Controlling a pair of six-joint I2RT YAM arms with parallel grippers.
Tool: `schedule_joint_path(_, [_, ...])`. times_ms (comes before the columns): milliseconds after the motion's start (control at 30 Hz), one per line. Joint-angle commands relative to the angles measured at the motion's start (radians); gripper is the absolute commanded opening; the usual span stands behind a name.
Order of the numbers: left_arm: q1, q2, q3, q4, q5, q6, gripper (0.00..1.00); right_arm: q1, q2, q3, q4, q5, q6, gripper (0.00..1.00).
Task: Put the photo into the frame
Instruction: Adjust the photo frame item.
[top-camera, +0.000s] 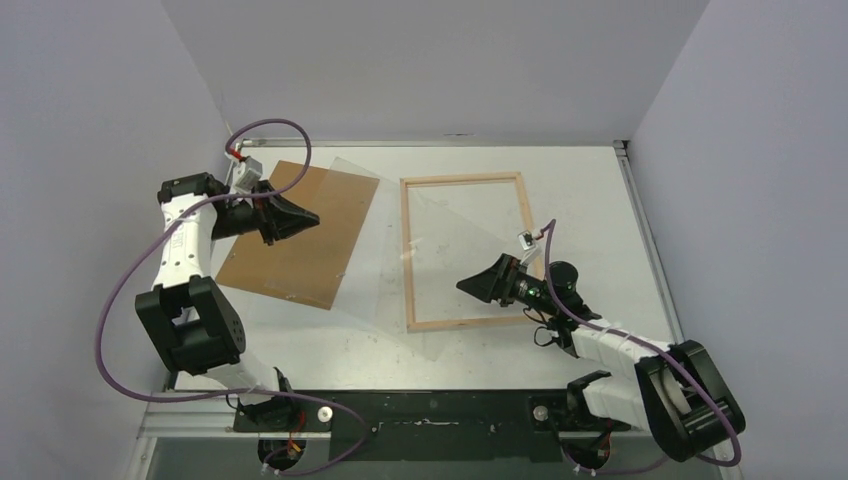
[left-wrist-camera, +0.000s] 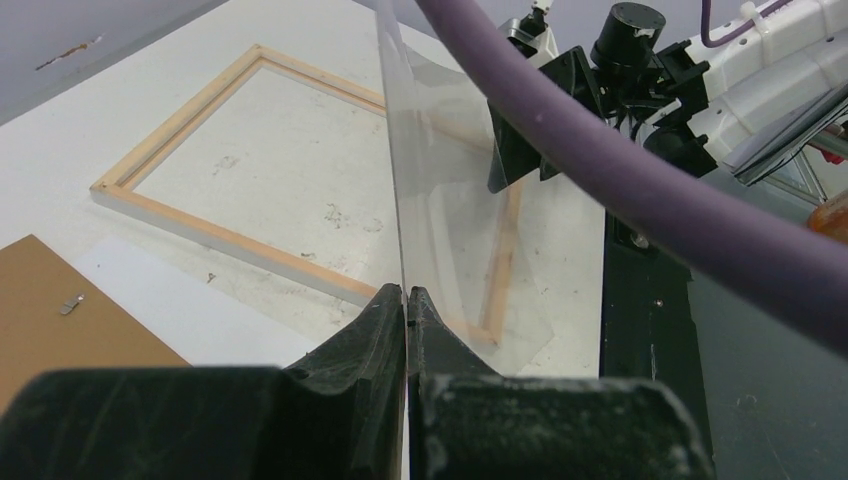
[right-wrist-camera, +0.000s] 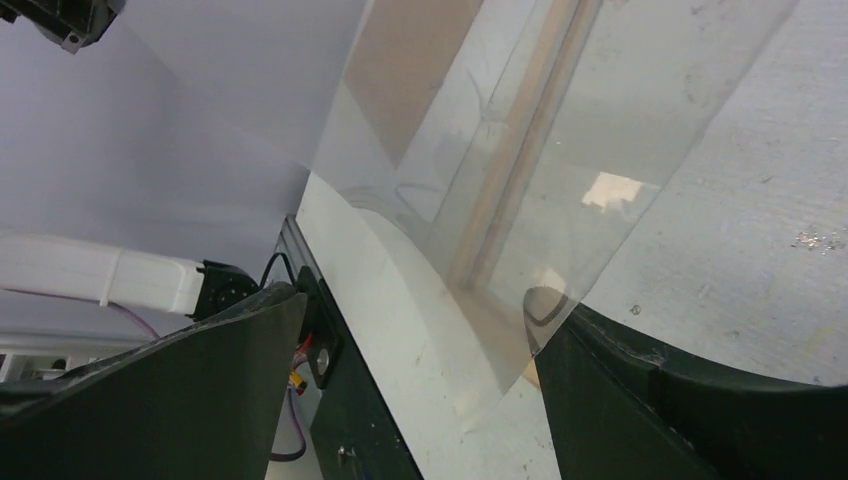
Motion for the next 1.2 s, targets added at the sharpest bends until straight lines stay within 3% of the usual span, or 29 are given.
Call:
schedule_joint_path(0, [0.005, 0.032, 0.035, -0.037, 0.049, 0.011, 0.00, 0.029, 0.040, -0.020, 0.262, 0.022, 0.058, 0.77])
schedule_joint_path(167, [0.005, 0.046, 0.042, -0.038, 0.048, 0.018, 0.00, 0.029, 0.018, 0.000, 0.243, 0.021, 0.059, 0.42])
schedule_joint_path(367, [0.006, 0.066, 0.033, -0.038, 0.048, 0.046, 0.00, 0.007, -0.129, 0.099, -0.054, 0.071, -0.011, 0.06])
schedule_joint_path(400, [0.006, 0.072, 0.033, -0.038, 0.047, 0.053, 0.11, -0.008, -0.161, 0.131, -0.132, 0.080, -0.033, 0.05])
schedule_joint_path(467, [0.005, 0.094, 0.043, -0.039, 0.047, 0.053, 0.62, -0.059, -0.224, 0.208, -0.277, 0.094, -0.081, 0.05])
schedule_joint_path(533, [0.000, 0.128, 0.068, -0.038, 0.029, 0.036, 1.00, -0.139, -0.266, 0.317, -0.448, 0.118, -0.144, 0.05])
schedule_joint_path(667, [-0.021, 0.201, 0.163, -0.039, -0.061, 0.007, 0.96, -0.305, -0.221, 0.544, -0.716, 0.094, -0.250, 0.05])
schedule_joint_path(767, [-0.047, 0.264, 0.254, 0.028, -0.155, -0.109, 0.96, -0.320, -0.138, 0.699, -0.898, 0.162, -0.330, 0.05])
schedule_joint_path(800, [-0.059, 0.271, 0.271, 0.137, -0.211, -0.262, 0.96, -0.324, -0.121, 0.738, -0.938, 0.193, -0.341, 0.05])
schedule_joint_path(900, [-0.123, 0.202, 0.166, 0.777, -0.580, -0.954, 0.96, -0.339, -0.115, 0.806, -0.957, 0.261, -0.338, 0.05])
schedule_joint_path(1100, [-0.253, 0.365, 0.459, 0.669, -0.817, -1.090, 0.96, -0.341, -0.072, 0.922, -0.949, 0.270, -0.296, 0.05])
schedule_joint_path(1167, [-0.345, 0.421, 0.546, 0.624, -0.945, -1.076, 0.96, -0.342, -0.054, 0.978, -0.977, 0.303, -0.306, 0.05])
